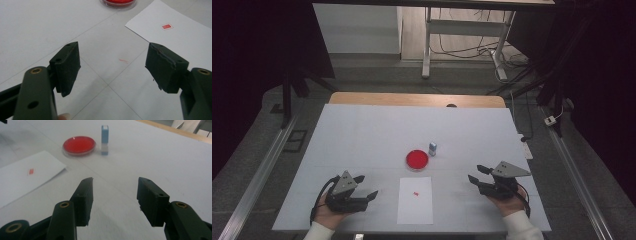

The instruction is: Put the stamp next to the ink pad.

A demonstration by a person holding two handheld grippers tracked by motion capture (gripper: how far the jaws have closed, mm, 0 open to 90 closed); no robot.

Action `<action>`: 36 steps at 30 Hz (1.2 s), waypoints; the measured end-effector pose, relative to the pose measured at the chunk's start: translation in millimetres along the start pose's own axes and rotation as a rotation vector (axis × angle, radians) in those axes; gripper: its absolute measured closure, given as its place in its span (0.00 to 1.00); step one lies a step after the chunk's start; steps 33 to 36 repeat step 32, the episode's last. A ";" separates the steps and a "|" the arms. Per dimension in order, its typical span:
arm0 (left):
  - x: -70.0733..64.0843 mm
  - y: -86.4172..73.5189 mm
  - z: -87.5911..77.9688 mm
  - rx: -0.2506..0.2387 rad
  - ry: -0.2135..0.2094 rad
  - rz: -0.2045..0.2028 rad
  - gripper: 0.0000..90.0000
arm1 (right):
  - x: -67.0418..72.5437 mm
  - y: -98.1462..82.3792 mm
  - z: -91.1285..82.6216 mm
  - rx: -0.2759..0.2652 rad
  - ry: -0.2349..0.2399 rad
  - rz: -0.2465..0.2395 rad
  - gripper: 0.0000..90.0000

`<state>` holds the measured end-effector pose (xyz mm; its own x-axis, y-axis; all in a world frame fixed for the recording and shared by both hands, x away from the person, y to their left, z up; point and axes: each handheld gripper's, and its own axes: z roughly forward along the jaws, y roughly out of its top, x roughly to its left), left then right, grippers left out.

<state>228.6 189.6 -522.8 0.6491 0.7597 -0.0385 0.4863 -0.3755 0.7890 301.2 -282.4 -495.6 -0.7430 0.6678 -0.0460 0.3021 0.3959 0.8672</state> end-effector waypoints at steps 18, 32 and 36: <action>-0.7 -0.4 0.9 0.005 0.005 -0.001 0.30 | -1.7 -16.3 -6.1 0.049 0.018 -0.028 0.51; -0.9 -0.6 0.9 0.006 0.007 -0.001 0.30 | -2.2 -15.1 -6.8 0.051 0.016 -0.030 0.50; -0.9 -0.6 0.9 0.006 0.007 -0.001 0.30 | -2.2 -15.1 -6.8 0.051 0.016 -0.030 0.50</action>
